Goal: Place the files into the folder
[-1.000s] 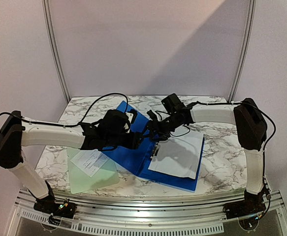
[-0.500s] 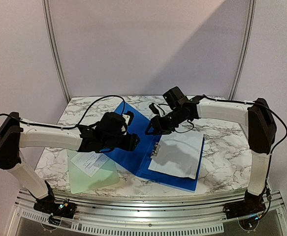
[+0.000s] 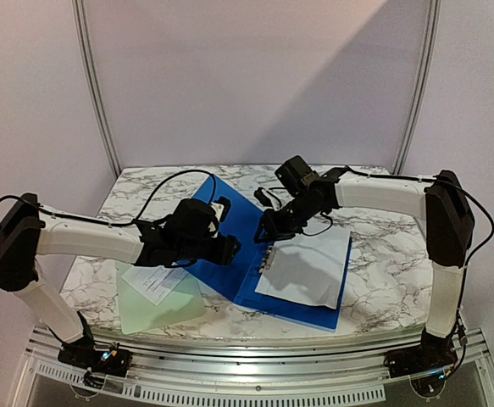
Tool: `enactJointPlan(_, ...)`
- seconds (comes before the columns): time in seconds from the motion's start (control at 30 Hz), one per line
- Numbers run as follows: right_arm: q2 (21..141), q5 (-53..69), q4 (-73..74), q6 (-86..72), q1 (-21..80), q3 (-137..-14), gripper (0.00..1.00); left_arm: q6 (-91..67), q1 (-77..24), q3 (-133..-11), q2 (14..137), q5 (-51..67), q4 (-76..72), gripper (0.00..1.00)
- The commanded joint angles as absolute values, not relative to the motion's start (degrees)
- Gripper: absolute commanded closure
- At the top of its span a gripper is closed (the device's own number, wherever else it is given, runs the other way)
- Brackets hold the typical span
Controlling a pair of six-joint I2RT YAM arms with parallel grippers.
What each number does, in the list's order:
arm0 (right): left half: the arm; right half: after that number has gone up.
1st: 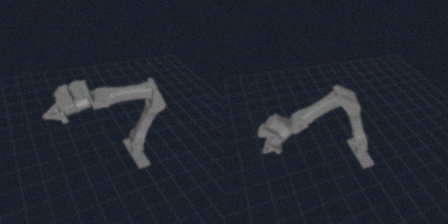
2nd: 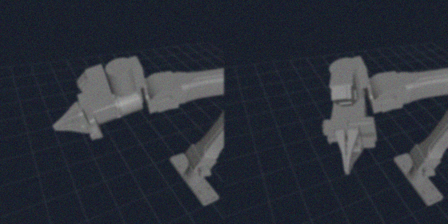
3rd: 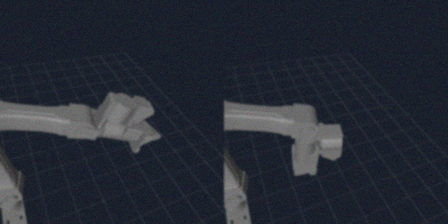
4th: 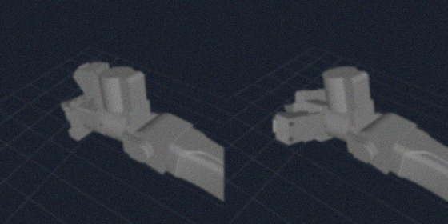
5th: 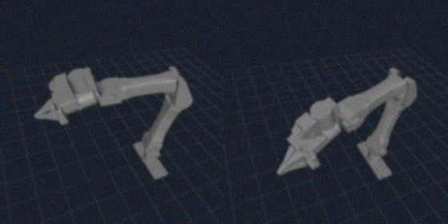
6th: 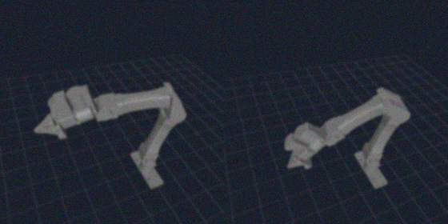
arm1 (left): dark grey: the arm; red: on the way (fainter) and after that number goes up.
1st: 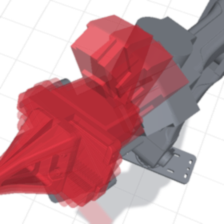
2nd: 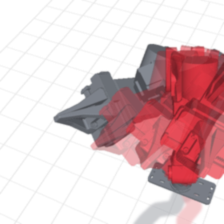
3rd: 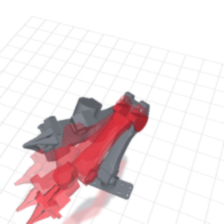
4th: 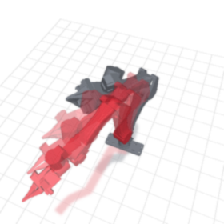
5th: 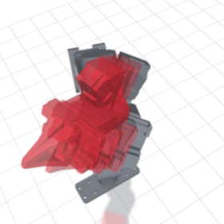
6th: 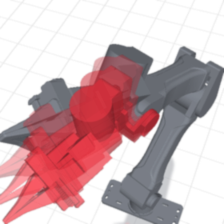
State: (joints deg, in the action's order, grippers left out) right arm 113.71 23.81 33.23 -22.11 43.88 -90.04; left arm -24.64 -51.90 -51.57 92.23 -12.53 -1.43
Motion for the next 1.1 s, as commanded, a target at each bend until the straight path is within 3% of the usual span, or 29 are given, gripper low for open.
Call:
enactJointPlan(0.0, 114.52, 20.78, 35.43, -20.60, 44.42, -89.63, 0.68, -24.52, -50.98, -51.06, 92.98, -11.87, -2.81, 0.37)
enactJointPlan(0.43, 116.31, 17.75, 37.30, -18.16, 45.76, -89.97, 0.71, -24.54, -50.98, -51.49, 93.25, -11.27, -2.66, 0.38)
enactJointPlan(0.83, 116.95, 15.37, 39.05, -16.66, 46.15, -91.36, 0.89, -24.39, -50.98, -51.94, 93.89, -11.01, -2.55, 0.38)
enactJointPlan(1.07, 117.44, 14.89, 39.85, -15.74, 46.40, -91.97, 0.95, -24.35, -50.98, -52.01, 94.20, -10.95, -2.55, 0.38)
